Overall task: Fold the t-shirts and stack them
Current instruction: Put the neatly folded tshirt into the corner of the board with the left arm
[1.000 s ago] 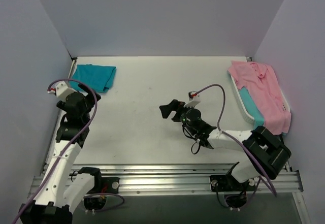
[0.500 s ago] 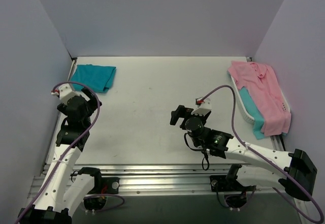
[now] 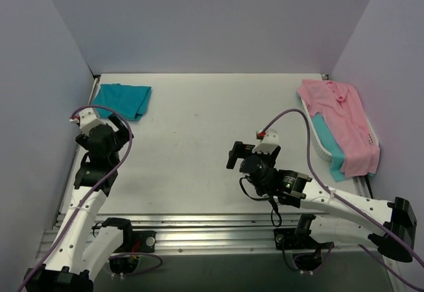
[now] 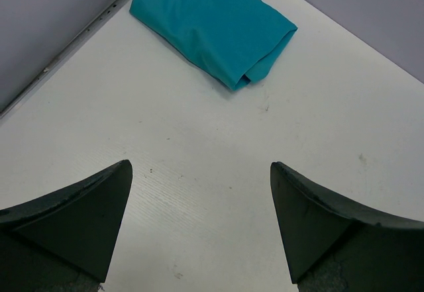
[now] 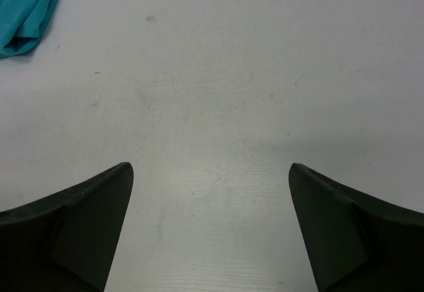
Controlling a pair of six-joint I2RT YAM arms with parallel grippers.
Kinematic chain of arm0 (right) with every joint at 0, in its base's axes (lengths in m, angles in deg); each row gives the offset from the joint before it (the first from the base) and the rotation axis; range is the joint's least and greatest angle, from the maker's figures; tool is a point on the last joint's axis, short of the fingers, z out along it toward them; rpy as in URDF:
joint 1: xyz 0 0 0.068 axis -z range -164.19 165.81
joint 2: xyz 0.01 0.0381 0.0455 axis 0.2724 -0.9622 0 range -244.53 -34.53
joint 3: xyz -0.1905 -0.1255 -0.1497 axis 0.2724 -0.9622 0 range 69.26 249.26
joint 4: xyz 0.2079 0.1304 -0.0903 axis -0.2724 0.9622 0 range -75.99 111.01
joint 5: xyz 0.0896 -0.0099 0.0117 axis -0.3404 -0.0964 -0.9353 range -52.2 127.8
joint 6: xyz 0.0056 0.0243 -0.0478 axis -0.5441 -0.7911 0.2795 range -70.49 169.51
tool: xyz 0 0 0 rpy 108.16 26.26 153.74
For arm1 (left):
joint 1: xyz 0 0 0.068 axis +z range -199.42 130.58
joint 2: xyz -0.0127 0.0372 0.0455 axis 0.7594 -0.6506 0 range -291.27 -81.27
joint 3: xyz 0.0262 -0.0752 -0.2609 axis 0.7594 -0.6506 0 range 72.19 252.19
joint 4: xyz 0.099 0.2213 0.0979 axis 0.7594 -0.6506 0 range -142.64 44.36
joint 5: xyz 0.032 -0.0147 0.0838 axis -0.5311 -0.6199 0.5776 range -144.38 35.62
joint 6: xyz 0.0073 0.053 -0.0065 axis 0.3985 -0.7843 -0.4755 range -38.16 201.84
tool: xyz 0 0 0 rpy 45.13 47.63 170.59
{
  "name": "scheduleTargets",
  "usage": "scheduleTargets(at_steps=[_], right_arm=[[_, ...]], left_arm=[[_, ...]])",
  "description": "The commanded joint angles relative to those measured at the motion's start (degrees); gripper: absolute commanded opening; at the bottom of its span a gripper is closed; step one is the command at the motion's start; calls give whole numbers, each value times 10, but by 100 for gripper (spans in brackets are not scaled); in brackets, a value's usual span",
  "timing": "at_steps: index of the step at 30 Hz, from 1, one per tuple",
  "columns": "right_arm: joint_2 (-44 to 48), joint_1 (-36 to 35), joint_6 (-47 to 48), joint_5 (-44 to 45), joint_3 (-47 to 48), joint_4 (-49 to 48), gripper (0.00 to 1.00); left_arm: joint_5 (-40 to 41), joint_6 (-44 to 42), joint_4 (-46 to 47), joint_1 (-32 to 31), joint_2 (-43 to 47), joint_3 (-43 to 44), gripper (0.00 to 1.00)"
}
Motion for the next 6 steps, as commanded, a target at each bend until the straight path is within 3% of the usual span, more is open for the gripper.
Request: scheduleTargets(at_steps=[1, 6], right_arm=[[10, -3, 9, 29, 31, 40, 100], [1, -3, 25, 28, 36, 40, 100]], left_arm=[[13, -14, 6, -5, -7, 9, 94], [24, -14, 9, -14, -37, 19, 94]])
